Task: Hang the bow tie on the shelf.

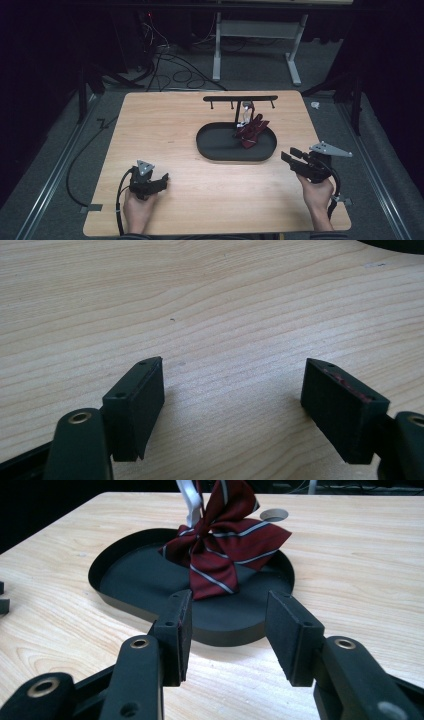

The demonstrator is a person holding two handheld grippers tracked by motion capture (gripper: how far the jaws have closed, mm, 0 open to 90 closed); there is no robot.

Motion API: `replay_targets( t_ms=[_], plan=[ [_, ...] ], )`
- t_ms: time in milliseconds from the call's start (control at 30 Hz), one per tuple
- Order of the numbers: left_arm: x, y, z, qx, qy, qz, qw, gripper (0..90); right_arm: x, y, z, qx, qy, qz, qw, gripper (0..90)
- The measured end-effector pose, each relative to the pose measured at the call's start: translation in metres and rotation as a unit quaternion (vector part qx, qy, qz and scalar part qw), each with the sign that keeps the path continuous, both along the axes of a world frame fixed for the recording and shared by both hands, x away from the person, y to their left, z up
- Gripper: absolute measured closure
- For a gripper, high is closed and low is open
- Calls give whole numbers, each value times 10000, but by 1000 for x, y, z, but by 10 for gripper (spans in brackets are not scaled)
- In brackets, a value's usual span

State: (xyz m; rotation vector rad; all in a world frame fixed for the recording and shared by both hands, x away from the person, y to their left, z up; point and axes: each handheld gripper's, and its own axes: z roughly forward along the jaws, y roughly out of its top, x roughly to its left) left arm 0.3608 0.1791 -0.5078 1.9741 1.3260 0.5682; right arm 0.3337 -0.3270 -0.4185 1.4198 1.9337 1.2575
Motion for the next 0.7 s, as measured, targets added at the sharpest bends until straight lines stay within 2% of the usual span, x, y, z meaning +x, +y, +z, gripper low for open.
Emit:
replay_targets(
  t_ms=[700],
  plan=[
    [0,0,0,6,4,-6,10000,258,-7,20,-18,12,170,229,9996,558]
  ],
)
